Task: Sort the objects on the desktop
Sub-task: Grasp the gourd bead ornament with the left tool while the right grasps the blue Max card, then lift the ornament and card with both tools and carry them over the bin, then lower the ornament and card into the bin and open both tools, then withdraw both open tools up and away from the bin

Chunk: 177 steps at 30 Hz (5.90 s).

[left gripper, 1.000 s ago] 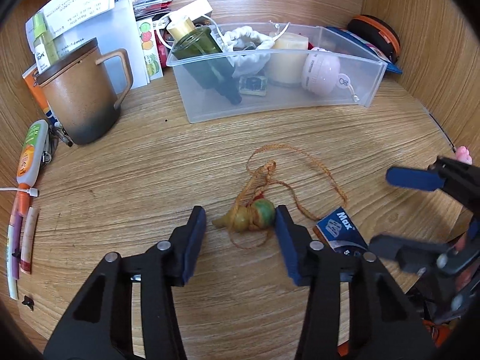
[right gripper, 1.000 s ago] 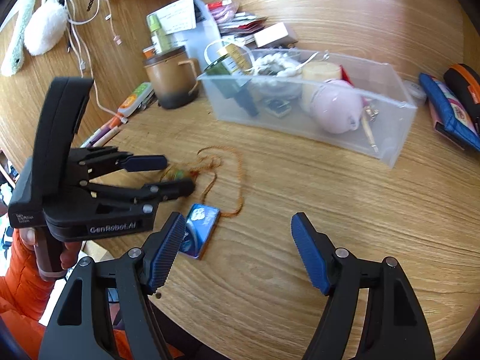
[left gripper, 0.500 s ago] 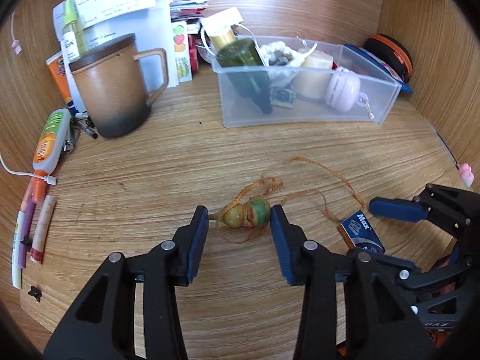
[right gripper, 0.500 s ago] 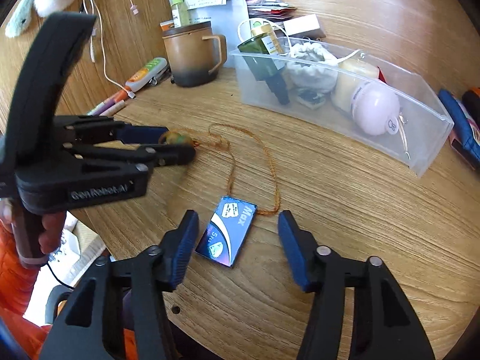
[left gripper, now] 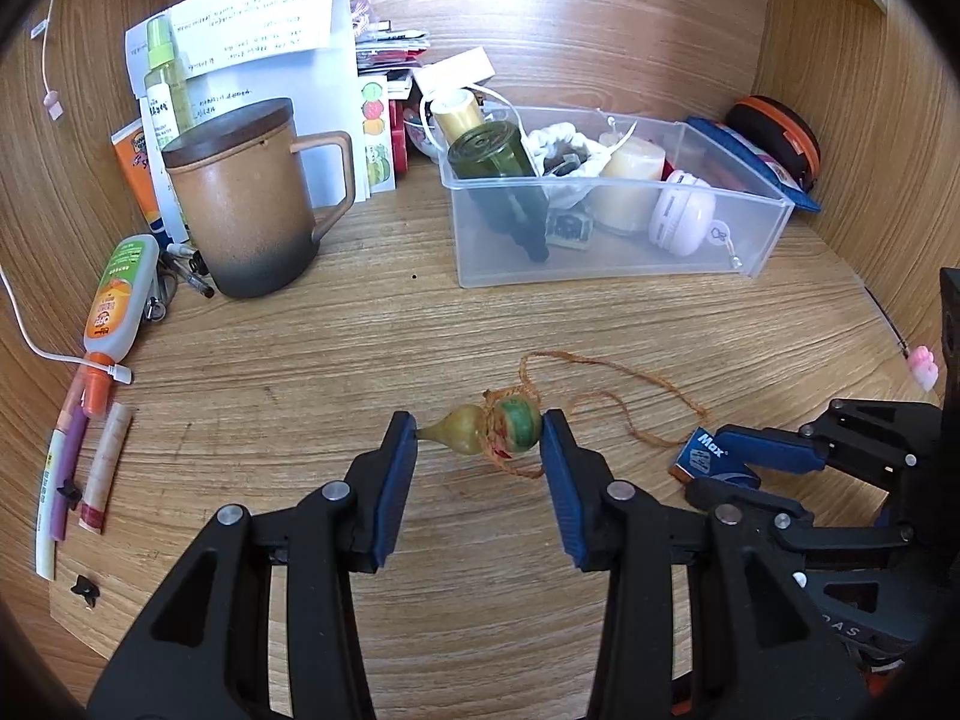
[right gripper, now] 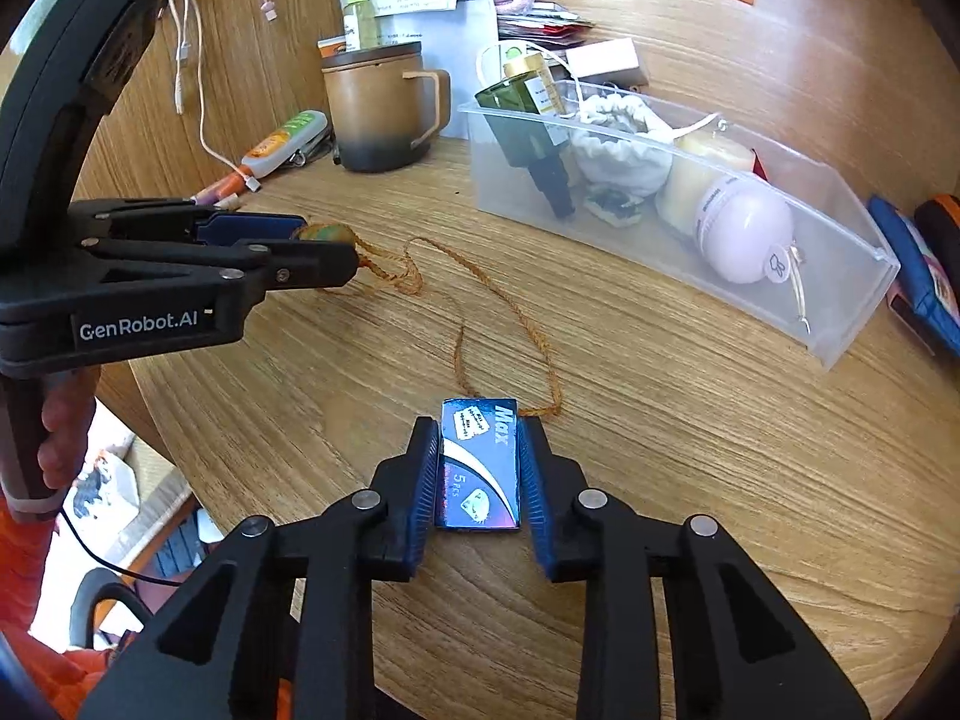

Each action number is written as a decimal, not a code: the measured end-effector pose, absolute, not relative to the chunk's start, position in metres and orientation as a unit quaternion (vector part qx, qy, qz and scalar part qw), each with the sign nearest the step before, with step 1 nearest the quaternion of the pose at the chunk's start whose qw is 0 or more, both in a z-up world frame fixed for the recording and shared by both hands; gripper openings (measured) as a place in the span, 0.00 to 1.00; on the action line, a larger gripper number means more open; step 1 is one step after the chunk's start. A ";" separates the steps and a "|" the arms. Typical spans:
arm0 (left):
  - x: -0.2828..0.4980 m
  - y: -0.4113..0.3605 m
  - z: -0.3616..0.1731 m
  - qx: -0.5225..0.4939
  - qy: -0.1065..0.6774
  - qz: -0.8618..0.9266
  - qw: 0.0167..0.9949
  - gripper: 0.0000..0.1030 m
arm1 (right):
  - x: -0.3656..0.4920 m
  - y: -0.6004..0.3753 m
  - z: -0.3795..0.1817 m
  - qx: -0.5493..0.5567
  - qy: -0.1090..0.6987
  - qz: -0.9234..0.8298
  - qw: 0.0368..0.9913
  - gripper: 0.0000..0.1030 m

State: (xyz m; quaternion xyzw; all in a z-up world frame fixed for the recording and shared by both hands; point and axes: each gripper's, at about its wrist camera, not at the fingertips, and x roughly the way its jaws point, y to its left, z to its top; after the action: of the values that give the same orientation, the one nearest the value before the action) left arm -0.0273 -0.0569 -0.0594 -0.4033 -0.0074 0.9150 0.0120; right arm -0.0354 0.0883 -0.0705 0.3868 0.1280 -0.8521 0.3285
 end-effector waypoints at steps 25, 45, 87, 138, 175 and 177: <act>-0.039 -0.033 -0.017 -0.357 0.016 0.934 0.022 0.41 | -0.072 0.141 -0.019 0.350 0.086 -0.888 0.287 0.24; -0.064 -0.008 0.046 -0.291 0.038 0.956 0.028 0.41 | -0.102 0.168 0.039 0.289 0.093 -0.915 0.267 0.24; -0.173 0.010 0.030 -0.315 0.047 0.945 0.068 0.41 | -0.214 0.164 0.039 0.310 0.097 -0.911 0.254 0.24; -0.190 0.020 -0.022 -0.368 0.088 0.924 0.044 0.45 | -0.238 0.142 0.001 0.351 0.133 -0.893 0.249 0.36; -0.112 0.006 0.030 -0.283 0.059 0.957 -0.036 0.94 | -0.162 0.176 0.058 0.275 0.102 -0.933 0.209 0.82; -0.104 0.005 0.033 -0.276 0.052 0.959 -0.044 0.94 | -0.156 0.180 0.058 0.273 0.093 -0.934 0.211 0.84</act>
State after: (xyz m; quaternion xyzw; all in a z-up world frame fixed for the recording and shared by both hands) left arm -0.1040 0.0048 0.0326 -0.2764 0.0524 0.9586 -0.0438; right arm -0.1556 0.1795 0.0584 0.2735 0.0933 -0.9339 0.2106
